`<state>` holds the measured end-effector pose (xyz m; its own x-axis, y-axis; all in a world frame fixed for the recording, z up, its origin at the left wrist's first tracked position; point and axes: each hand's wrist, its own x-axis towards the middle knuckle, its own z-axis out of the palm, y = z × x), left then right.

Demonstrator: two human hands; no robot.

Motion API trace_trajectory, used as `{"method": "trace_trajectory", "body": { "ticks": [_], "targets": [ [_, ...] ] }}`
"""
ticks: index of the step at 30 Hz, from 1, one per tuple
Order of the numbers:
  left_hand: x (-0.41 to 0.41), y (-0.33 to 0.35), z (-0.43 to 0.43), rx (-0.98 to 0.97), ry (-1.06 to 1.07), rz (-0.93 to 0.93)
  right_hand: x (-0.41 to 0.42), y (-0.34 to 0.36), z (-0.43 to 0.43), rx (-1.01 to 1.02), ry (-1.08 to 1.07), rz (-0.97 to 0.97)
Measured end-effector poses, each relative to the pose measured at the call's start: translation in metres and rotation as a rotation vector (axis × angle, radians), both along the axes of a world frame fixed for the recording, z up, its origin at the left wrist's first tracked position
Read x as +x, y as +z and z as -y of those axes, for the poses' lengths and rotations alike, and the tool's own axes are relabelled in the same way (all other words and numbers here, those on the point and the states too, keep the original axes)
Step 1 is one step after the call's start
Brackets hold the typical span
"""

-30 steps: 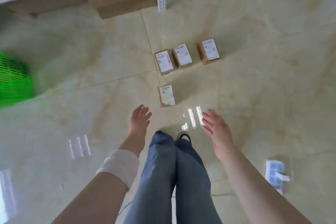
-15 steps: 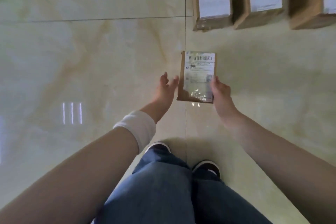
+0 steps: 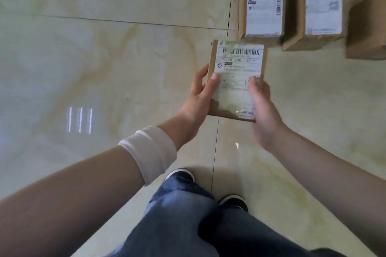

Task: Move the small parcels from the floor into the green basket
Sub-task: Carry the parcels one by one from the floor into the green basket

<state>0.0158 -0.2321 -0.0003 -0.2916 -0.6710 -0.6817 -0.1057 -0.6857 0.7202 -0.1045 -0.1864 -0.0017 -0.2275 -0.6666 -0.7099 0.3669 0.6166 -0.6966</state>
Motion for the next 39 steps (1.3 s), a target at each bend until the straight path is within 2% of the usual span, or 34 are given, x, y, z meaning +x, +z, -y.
{"method": "trace_trajectory", "body": {
  "ticks": [3, 6, 12, 16, 22, 32, 39],
  "targets": [
    [0.01, 0.092, 0.007, -0.017, 0.047, 0.02, 0.01, 0.092, 0.011, -0.006, 0.005, 0.019],
    [0.025, 0.215, 0.006, -0.047, 0.077, 0.016, 0.023, 0.211, 0.01, -0.007, 0.0, -0.009],
    [0.081, 0.454, -0.032, -0.03, 0.258, 0.03, 0.073, 0.447, -0.003, 0.026, 0.121, 0.053],
    [0.137, 0.541, -0.037, -0.059, 0.407, -0.001, 0.13, 0.535, 0.007, -0.025, 0.205, 0.057],
    [0.257, 0.586, -0.041, -0.078, 0.59, -0.01, 0.254, 0.582, 0.03, -0.057, 0.318, 0.037],
    [0.484, 0.594, -0.05, -0.056, 0.82, 0.008, 0.49, 0.596, 0.037, 0.026, 0.487, 0.067],
    [0.567, 0.591, 0.017, -0.061, 0.848, -0.051, 0.578, 0.596, 0.108, -0.011, 0.476, -0.002]
  ]
}}
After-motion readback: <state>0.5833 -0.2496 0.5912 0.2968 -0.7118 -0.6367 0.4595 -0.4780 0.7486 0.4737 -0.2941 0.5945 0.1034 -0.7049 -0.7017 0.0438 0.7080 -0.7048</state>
